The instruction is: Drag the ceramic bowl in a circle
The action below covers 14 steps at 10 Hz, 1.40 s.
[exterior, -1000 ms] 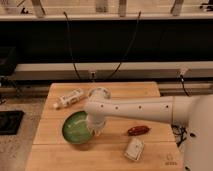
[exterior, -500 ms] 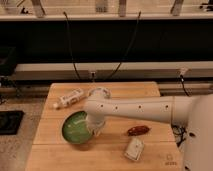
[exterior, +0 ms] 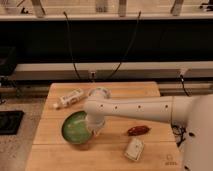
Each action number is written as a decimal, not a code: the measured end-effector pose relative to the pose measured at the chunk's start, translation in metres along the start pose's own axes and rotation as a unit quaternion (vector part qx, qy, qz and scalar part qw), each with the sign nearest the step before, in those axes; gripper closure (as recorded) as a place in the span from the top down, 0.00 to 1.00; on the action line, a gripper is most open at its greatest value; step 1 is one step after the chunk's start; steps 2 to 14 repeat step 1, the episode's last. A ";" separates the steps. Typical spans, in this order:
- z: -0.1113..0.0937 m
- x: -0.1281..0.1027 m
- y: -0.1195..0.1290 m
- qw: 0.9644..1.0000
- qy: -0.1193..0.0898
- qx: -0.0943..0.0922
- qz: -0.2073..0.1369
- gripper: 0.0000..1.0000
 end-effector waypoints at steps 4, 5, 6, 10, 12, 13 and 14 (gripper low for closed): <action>0.001 -0.001 0.000 1.000 -0.001 0.000 0.002 0.01; 0.001 -0.001 0.000 1.000 -0.001 0.000 0.002 0.01; 0.001 -0.001 0.000 1.000 -0.001 0.000 0.002 0.01; 0.001 -0.001 0.000 1.000 -0.001 0.000 0.002 0.01; 0.001 -0.001 0.000 1.000 -0.001 0.000 0.002 0.01; 0.001 -0.001 0.000 1.000 -0.001 0.000 0.002 0.01; 0.001 -0.001 0.000 1.000 -0.001 0.000 0.002 0.01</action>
